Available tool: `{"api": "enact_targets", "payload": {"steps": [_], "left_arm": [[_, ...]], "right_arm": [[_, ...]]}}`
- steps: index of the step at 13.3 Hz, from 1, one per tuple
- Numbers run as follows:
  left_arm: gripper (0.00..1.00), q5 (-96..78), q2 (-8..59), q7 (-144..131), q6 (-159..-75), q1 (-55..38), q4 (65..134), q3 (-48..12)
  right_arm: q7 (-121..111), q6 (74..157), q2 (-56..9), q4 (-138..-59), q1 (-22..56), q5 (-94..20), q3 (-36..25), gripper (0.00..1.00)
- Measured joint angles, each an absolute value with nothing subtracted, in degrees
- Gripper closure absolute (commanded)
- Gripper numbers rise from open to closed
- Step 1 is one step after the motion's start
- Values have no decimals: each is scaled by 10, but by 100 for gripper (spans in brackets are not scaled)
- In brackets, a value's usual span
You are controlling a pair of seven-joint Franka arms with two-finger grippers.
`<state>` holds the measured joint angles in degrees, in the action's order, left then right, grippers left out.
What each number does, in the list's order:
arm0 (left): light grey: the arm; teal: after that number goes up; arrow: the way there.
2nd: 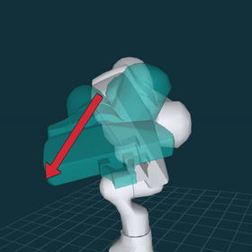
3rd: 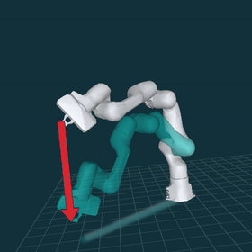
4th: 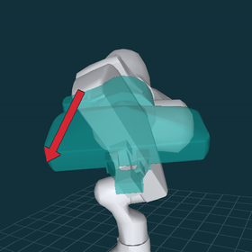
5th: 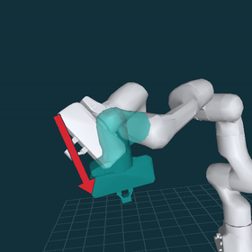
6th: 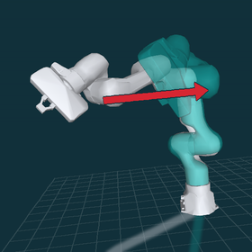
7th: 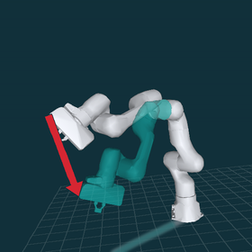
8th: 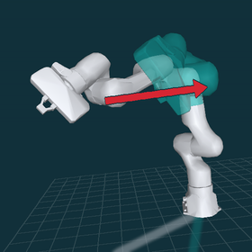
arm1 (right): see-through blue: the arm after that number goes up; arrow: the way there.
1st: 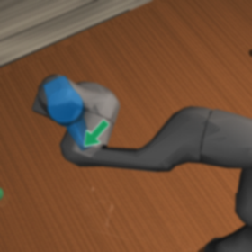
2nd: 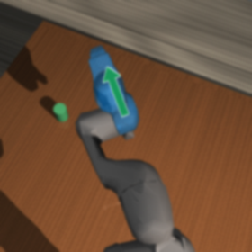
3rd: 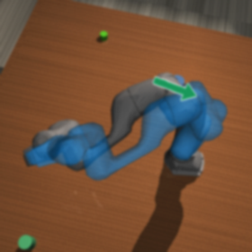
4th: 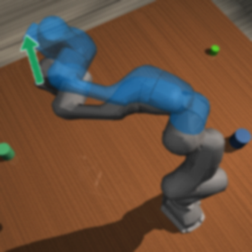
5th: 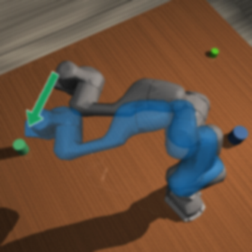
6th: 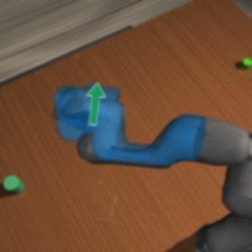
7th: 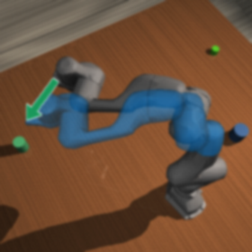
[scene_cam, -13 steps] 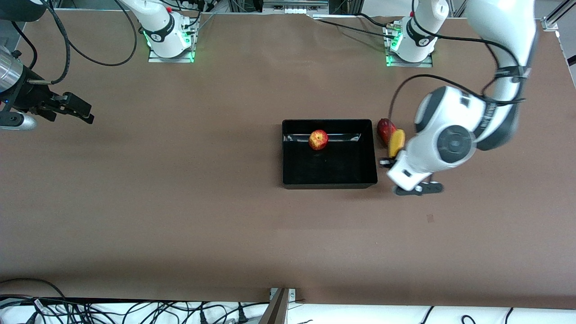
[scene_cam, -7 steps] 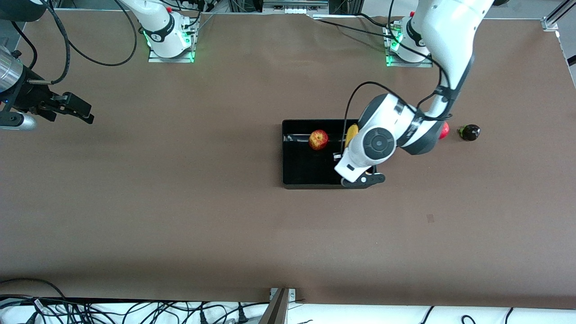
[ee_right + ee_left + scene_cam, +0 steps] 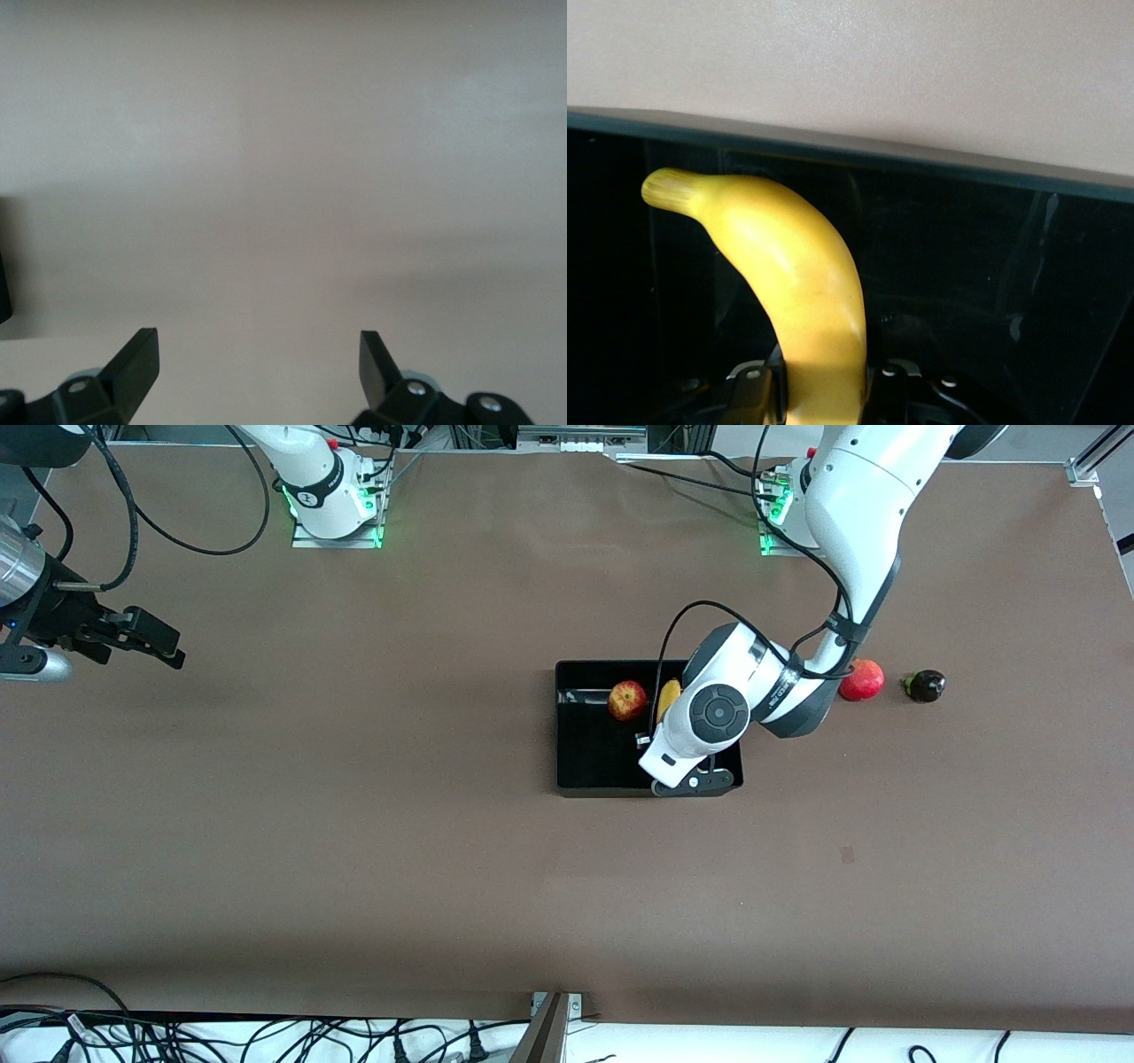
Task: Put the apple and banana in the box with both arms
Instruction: 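Lower the banana into the box and open the left gripper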
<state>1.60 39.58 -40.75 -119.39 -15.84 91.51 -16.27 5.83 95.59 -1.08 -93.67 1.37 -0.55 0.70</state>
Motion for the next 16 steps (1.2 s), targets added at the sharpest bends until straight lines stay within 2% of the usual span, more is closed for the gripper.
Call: {"api": "enact_targets", "payload": {"steps": [3, 4, 5, 7, 8, 12, 14, 16], "left_arm": [[98, 19, 413, -408, -1212, -158, 915, -163], [92, 23, 417, -408, -1216, -158, 915, -163], [81, 24, 422, -408, -1217, -158, 915, -163], [14, 24, 427, -408, -1219, -158, 915, -162], [0, 25, 428, -408, -1221, -157, 915, -162], [0, 38, 424, -414, -1209, -154, 912, -162], [0, 39, 393, -419, -1147, -147, 896, -162], [0, 39, 320, -421, -1059, -128, 880, -162]], "right_arm": [[58, 956, -11, -937, 14, -5, 7, 0], [58, 956, -11, -937, 14, -5, 7, 0], [58, 956, -11, -937, 14, -5, 7, 0], [58, 956, -11, -937, 14, -5, 7, 0], [58, 956, -11, -937, 14, -5, 7, 0], [58, 956, -11, -937, 14, -5, 7, 0], [58, 956, -11, -937, 14, -5, 7, 0], [58, 956, -11, -936, 14, -6, 7, 0]]}}
